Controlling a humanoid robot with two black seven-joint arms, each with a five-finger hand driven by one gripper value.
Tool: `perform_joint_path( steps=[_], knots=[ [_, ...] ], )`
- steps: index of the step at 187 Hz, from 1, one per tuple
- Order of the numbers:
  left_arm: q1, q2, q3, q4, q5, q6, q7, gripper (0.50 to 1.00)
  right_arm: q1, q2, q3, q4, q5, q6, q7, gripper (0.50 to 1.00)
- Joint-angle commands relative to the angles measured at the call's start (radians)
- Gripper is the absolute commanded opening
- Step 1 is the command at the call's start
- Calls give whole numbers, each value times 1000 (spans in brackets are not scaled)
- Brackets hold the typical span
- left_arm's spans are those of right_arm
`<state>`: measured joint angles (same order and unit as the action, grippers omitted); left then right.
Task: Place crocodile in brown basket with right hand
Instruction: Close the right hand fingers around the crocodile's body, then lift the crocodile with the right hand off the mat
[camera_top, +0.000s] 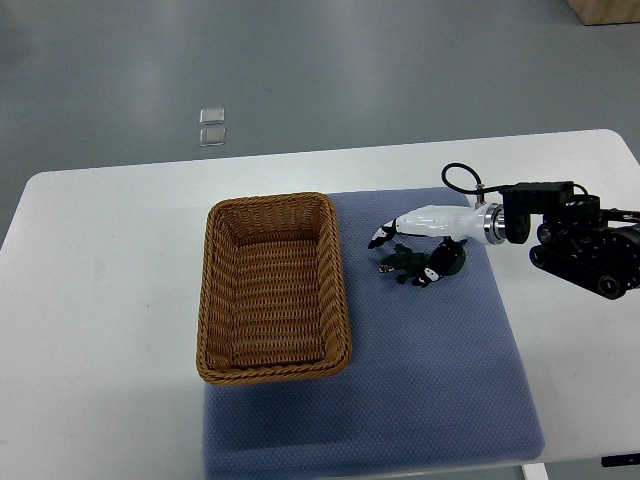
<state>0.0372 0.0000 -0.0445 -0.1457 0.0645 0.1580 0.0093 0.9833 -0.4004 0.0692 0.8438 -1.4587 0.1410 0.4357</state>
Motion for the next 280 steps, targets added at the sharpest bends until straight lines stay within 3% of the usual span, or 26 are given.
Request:
perform_joint_path(
  steps=[1,63,115,157,173,280],
  knots=[
    [0,0,0,0,0,0,0,1000,1,-1,0,0,0,0,0,783],
    [0,0,0,0,0,0,0,1000,0,-1,0,0,1,0,2,723],
    [1,0,0,0,0,0,0,1000,1,-3,-23,0,0,-1,5,582],
    [0,0,0,0,0,0,0,1000,6,-5,-25,0,0,-15,6,539],
    [0,0,0,0,0,0,0,1000,12,-9,-23,0,1,-18,12,500],
    [0,0,0,0,0,0,0,1000,48,-43,26,-3,31,-18,49,500]
  ],
)
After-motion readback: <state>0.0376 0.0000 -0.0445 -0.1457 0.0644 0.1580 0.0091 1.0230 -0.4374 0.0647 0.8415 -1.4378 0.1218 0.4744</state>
